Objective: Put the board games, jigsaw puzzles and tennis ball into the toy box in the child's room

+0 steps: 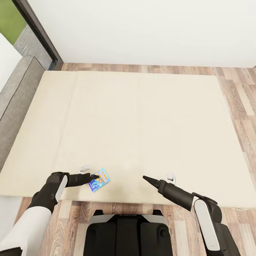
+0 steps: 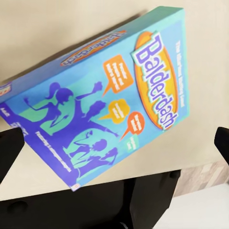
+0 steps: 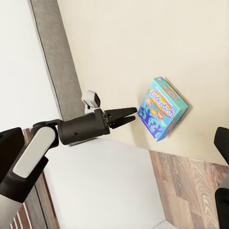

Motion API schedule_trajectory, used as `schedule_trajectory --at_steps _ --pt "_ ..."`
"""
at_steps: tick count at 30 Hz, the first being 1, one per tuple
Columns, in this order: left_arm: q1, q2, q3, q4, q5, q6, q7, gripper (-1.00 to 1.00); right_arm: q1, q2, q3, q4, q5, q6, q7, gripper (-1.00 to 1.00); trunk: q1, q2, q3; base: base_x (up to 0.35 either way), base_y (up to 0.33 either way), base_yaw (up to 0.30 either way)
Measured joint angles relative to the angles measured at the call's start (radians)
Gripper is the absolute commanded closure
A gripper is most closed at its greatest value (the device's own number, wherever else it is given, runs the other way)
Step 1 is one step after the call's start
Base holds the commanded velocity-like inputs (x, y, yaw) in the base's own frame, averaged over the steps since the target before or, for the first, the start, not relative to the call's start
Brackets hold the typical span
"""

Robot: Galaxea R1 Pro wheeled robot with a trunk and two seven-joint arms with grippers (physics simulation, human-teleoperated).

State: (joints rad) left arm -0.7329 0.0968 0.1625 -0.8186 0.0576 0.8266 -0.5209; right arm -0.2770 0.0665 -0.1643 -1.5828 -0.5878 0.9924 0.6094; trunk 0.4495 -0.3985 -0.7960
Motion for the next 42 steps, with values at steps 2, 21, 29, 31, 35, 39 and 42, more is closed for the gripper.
schedule_trajectory --at_steps 2,21,29,31,35,39,42 --pt "0.0 -0.001 -0.001 0.0 0.0 0.001 0.0 -1.0 0.0 0.001 0.001 0.0 0.0 0.0 -0.001 -1.0 0.0 0.0 -0.002 0.0 0.0 0.0" --pt "0.0 0.003 0.001 0.001 -0.001 0.004 0.002 -1.0 0.0 0.003 0.001 0.0 0.0 -0.001 0.002 -1.0 0.0 0.0 -0.03 0.0 0.0 0.0" --pt "0.0 0.003 0.005 0.002 0.001 0.004 0.051 -1.0 0.0 0.002 0.001 0.0 0.0 -0.001 0.003 -1.0 0.0 0.0 -0.033 0.0 0.0 0.0" --pt "0.0 0.002 0.006 0.002 0.002 0.003 0.063 -1.0 0.0 0.003 0.002 0.0 0.0 -0.001 0.004 -1.0 0.0 0.0 -0.033 0.0 0.0 0.0" --pt "0.0 0.002 0.007 0.002 0.004 0.001 0.07 -1.0 0.0 0.003 0.001 0.0 0.0 -0.012 0.006 -1.0 0.0 0.0 -0.033 0.0 0.0 0.0" --pt "0.0 0.001 0.008 0.002 0.005 0.0 0.072 -1.0 0.0 0.002 0.001 0.001 0.002 -0.057 0.008 -1.0 0.0 0.0 -0.033 0.0 0.0 0.0" --pt "0.0 0.0 0.009 0.002 0.007 -0.001 0.072 -1.0 0.0 0.002 0.003 0.002 0.002 -0.072 0.007 -1.0 0.0 0.0 -0.033 0.0 0.0 0.0"
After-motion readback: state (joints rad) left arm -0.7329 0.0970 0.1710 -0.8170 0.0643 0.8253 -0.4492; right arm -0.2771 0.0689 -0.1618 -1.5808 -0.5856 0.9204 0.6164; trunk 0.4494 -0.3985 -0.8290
